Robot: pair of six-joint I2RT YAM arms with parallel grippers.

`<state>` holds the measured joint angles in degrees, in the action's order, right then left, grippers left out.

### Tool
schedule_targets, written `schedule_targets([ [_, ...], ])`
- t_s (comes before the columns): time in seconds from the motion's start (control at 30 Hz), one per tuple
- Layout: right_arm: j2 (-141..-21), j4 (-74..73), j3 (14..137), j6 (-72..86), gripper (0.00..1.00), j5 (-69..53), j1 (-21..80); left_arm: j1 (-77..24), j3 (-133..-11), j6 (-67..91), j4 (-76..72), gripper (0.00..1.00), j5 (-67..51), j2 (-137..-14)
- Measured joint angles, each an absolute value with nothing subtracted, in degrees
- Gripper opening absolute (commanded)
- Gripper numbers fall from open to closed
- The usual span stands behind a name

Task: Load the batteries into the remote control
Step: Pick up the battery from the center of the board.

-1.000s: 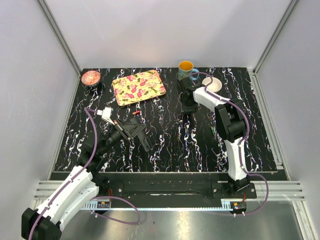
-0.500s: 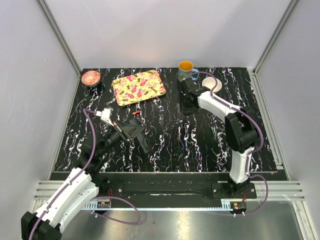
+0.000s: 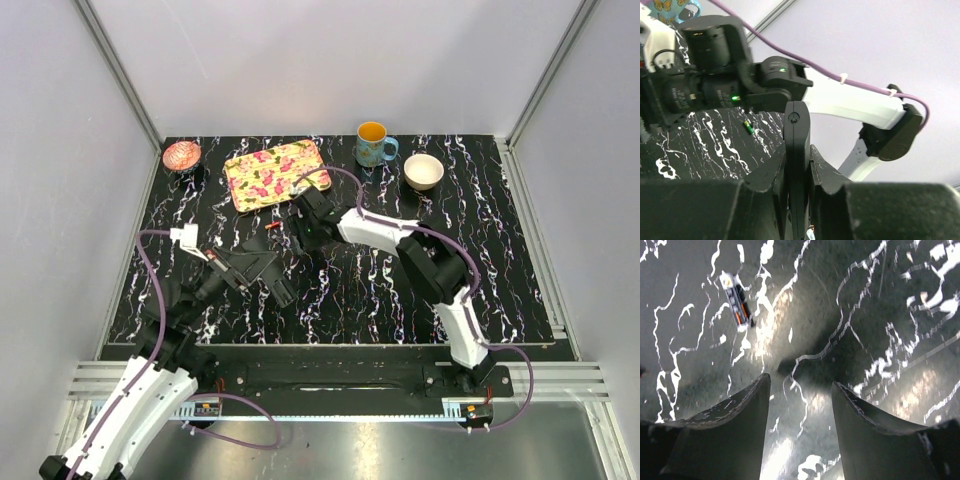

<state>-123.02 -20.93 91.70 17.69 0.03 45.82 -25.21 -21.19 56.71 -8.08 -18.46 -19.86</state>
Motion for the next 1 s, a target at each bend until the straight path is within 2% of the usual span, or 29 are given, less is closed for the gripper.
schedule_targets([
  [0.37,-129.64,-20.86,103.07,12.60,0.66,-0.62,46.26,-25.21,-24.14,55.68,-3.01,0.00,-16.97,-15.55],
  [0.63,-135.15,-22.85,112.36,8.75,0.63,0.32,48.40,-25.21,-24.27,55.24,-1.34,0.00,-16.19,-14.96],
  [0.83,-140.31,-26.06,117.99,6.66,0.57,1.74,50.11,-25.21,-24.34,54.76,0.12,0.00,-16.01,-14.17],
  [1.0,-142.91,-27.97,122.10,5.28,0.47,2.63,50.26,-25.21,-24.36,54.63,0.38,0.00,-15.99,-14.06],
])
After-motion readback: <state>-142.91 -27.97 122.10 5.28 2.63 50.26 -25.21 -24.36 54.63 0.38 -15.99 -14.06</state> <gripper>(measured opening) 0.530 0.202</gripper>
